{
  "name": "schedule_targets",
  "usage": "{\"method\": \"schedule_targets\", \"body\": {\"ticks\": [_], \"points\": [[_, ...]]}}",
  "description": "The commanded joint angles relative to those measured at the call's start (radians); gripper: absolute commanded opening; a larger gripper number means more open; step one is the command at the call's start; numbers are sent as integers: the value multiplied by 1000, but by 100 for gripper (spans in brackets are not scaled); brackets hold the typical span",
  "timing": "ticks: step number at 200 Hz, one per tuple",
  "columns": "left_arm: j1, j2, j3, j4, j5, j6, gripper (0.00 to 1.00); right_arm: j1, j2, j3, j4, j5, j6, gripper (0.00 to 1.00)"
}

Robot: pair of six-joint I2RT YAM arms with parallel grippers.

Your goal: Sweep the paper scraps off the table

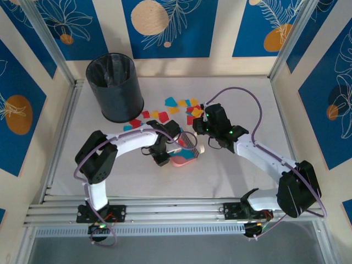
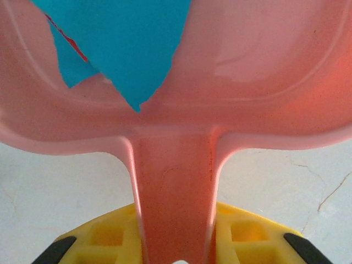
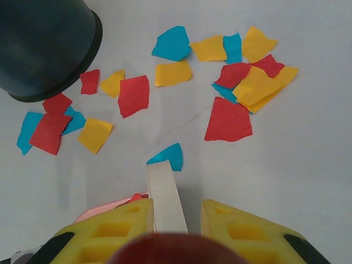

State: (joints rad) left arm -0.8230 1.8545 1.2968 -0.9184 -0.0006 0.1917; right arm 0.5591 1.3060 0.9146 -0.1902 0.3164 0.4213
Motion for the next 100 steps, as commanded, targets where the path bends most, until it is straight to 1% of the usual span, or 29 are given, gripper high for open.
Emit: {"method": "schedule_targets", "body": {"ticks": [1,61,74,100], "points": [[-1,-20,-5,-1,3,-5,0,1,-37,25,45,-11,-12,0],[24,-93,-31,43,6,-15,0,-13,-138,-6,21,233,15,0],[37,-109,-40,58,-13,-27,0,-27,-157,-15,3,273,30,0],[76,-147,-38,85,17,-53,0,-58,-176,-29,-26,303,49,0]]}}
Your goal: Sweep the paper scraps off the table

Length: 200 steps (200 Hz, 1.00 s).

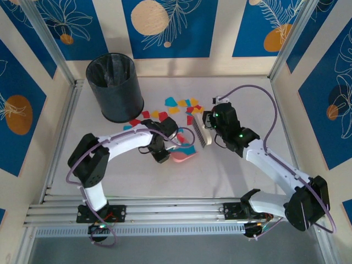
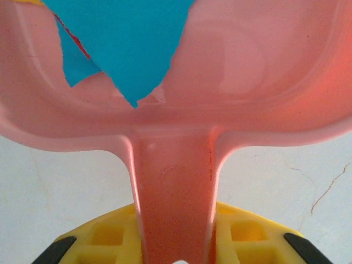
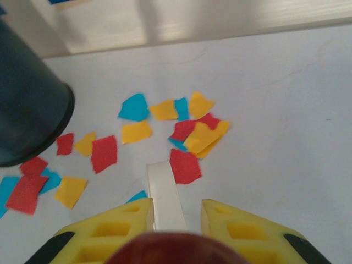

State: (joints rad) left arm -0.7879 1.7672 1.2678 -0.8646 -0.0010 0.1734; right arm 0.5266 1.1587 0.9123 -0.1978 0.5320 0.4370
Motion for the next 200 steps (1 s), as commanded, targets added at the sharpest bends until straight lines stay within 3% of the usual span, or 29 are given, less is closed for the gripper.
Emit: {"method": "schedule_targets", "body": {"ticks": [1,51,107,200], "points": [[42,-61,-9,31,20,-36,0,-28,-29,-28,-18,87,35,0],[119,-153,11,121,104,-94,0,-77,-34,-66,-15,18,55,0],[238,-142,199,119,267,-165,0,-89,-4,-65,-12,-34,63,0],[409,-117,510,119,394,-282,0,-93,45,-46,-3,-63,62,0]]}}
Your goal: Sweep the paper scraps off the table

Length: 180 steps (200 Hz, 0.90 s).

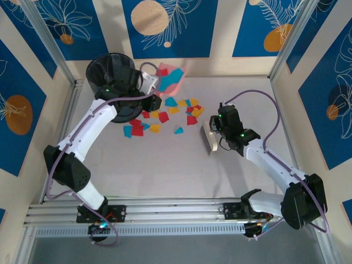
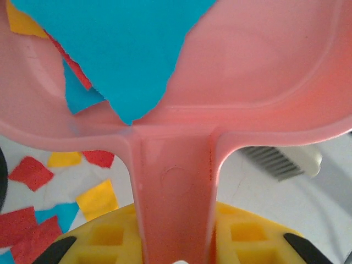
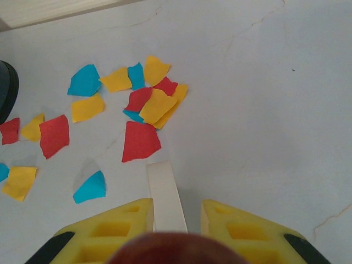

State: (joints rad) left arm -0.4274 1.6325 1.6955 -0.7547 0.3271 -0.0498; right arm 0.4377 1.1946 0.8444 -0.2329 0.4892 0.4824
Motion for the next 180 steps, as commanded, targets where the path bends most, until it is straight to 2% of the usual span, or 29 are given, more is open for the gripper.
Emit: {"method": "schedule_targets", "body": {"ticks": [1,43,81,139,180], "points": [[50,20,85,9,65,-60,0,-4,9,22,32,-20,17,0],[119,60,184,13,73,-145,0,-7,25,30,35,-30,16,0],[196,77,201,75,126,-290,0,-8,32,31,32,-40,16,0],[287,79,166,180,193,-470,0,-9,48,34,25,-50,15,0],[353,78,82,331,284,-667,0,-10,64,46,20,-60,13,0]]}}
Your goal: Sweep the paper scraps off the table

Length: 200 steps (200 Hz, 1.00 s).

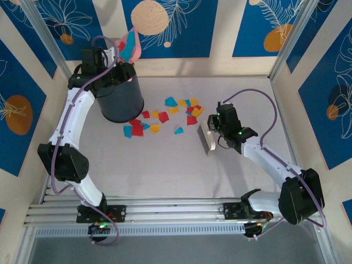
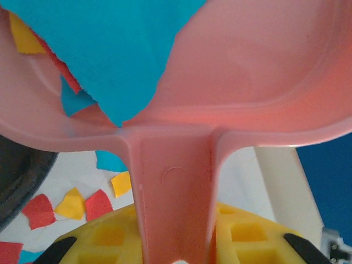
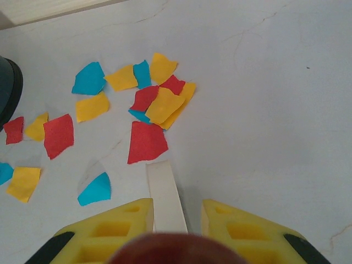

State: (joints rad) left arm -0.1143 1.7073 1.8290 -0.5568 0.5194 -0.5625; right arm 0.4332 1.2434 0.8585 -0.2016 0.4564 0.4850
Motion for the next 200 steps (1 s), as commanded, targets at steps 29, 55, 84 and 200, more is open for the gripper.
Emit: {"method": "schedule_targets", "body": {"ticks": [29,55,84,200], "points": [[69,-11,-132,275,148,-285,0,-5,27,28,-4,-35,18,0],[87,-34,-216,416,178,-413,0,-4,39,33,-3,-40,18,0],[103,-49,-321,627,215,-605,0,-4,46,37,-7,-43,16,0],[107,-30,-502,1234,257,-1156,0,-4,70,41,-12,-40,16,0]]}}
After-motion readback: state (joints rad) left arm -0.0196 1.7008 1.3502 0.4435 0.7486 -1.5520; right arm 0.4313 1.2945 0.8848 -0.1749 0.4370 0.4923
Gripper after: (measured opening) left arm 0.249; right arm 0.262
